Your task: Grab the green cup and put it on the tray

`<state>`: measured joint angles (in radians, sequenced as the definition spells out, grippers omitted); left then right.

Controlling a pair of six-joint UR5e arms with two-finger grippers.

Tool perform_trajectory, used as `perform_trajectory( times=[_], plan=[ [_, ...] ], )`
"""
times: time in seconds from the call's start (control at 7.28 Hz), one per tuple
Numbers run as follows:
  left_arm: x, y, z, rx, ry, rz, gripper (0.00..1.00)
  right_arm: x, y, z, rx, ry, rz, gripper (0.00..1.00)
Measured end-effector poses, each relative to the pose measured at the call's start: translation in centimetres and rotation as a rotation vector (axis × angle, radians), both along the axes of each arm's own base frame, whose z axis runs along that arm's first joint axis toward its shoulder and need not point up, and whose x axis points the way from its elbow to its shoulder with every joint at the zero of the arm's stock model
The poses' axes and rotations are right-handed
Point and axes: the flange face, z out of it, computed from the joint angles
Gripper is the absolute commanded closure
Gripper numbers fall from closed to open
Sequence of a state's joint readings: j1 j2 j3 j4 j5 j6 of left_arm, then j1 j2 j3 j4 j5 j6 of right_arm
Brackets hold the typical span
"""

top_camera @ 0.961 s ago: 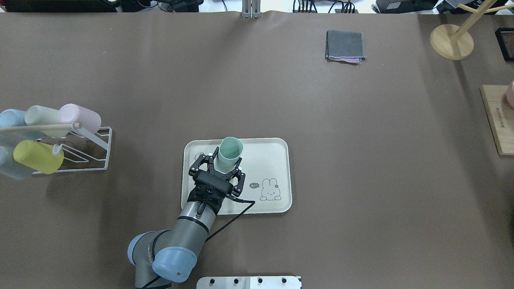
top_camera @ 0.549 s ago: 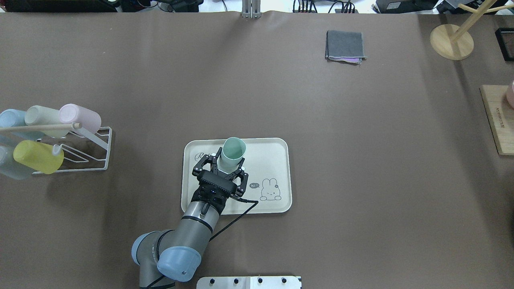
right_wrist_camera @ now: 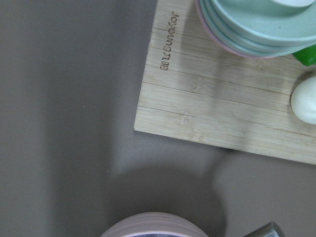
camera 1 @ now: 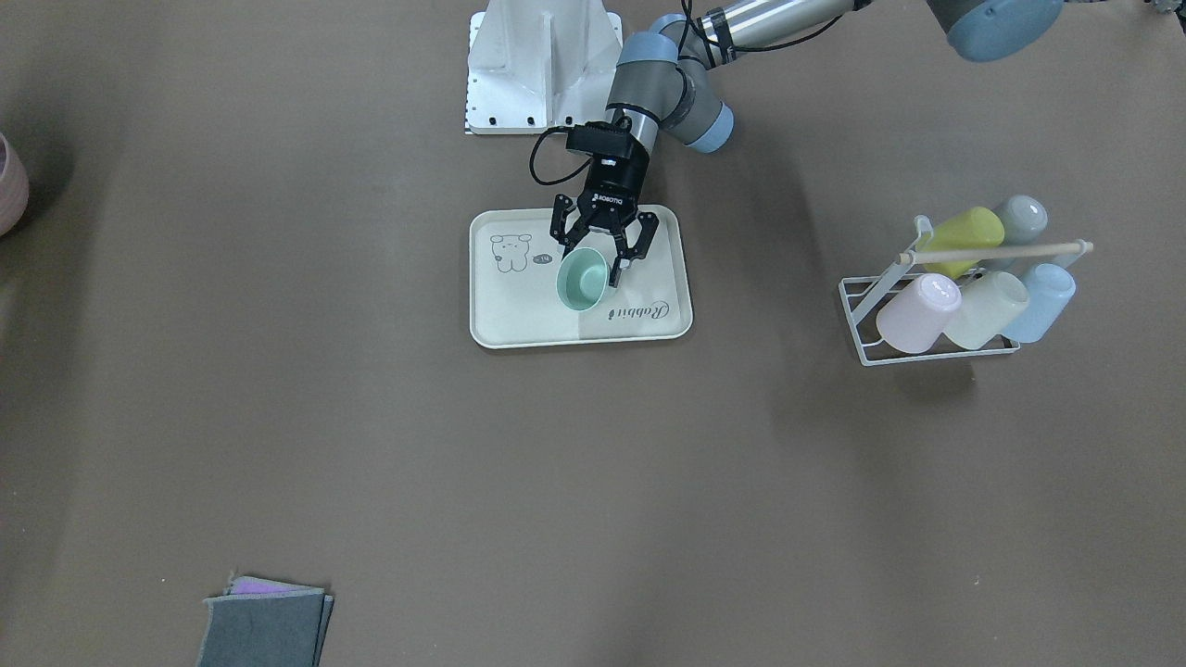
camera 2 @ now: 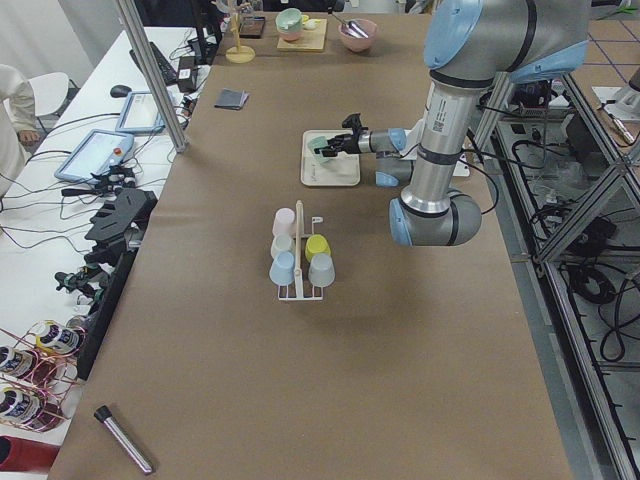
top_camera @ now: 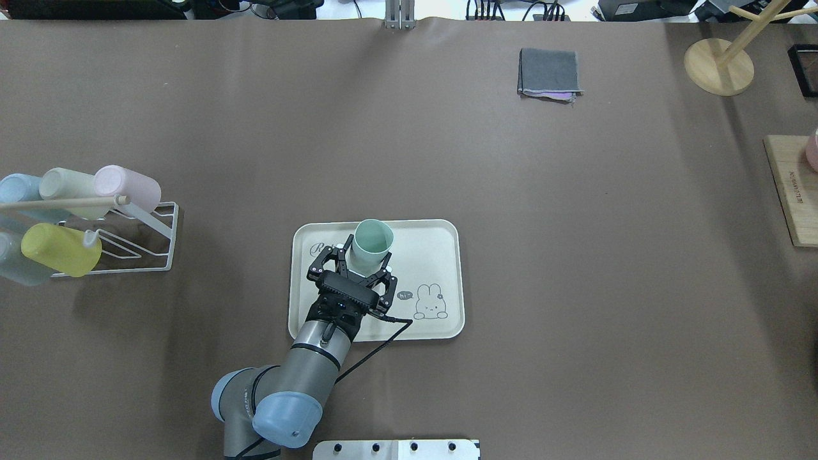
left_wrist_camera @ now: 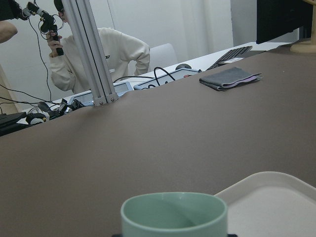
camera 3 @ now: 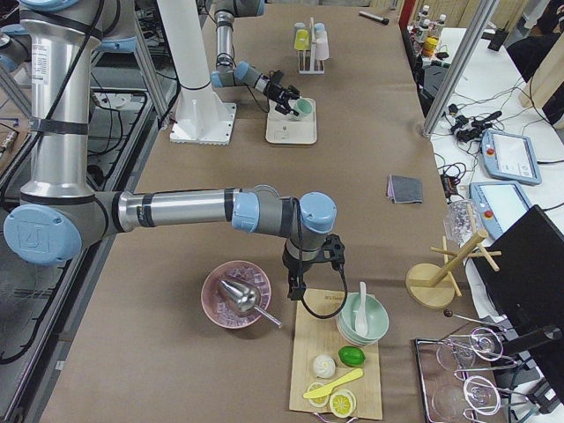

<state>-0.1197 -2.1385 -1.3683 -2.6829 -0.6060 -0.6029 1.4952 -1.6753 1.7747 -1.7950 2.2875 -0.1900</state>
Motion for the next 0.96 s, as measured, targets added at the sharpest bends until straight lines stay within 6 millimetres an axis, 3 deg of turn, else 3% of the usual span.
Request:
perform_trajectory(
  times=[0.96],
  plan=[
    [-0.41,-0.31,-0.40,0.002,0.009,-0.008,0.23,0.26,0.17,0.19,-0.006,-0.008,0.008,0.00]
  ],
)
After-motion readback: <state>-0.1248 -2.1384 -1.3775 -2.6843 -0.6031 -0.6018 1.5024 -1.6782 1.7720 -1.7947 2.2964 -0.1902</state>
